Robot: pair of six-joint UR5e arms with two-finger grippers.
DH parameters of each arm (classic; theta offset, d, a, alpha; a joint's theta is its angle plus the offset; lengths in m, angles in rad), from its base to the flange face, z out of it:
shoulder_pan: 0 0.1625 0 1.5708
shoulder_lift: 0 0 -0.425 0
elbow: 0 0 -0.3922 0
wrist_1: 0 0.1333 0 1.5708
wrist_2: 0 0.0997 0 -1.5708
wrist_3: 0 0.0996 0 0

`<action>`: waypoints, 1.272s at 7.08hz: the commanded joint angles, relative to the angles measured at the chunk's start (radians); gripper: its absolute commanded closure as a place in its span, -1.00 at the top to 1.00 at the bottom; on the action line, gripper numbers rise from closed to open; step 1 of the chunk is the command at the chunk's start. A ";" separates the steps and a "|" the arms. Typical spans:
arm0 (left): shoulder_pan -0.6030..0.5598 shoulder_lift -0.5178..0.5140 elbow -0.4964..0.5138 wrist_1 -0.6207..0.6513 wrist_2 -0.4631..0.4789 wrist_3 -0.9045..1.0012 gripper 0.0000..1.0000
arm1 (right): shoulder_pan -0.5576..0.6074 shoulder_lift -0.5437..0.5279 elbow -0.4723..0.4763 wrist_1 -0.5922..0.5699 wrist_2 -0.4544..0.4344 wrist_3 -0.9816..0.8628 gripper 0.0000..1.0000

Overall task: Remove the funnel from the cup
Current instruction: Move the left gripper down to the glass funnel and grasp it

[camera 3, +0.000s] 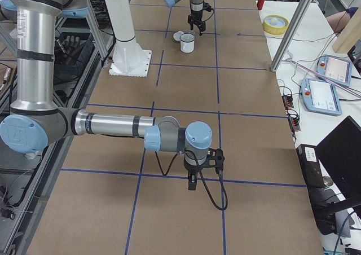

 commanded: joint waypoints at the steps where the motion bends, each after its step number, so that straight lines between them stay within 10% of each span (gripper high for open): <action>1: 0.036 -0.011 0.037 0.000 0.014 -0.001 0.65 | 0.000 0.000 -0.002 0.000 0.000 0.000 1.00; 5: 0.042 -0.011 0.026 0.005 0.011 -0.005 -0.92 | 0.000 0.000 0.000 0.000 0.000 0.000 1.00; 9: 0.033 -0.058 -0.064 0.152 0.014 -0.005 -1.00 | 0.000 0.000 0.000 0.000 0.000 0.000 1.00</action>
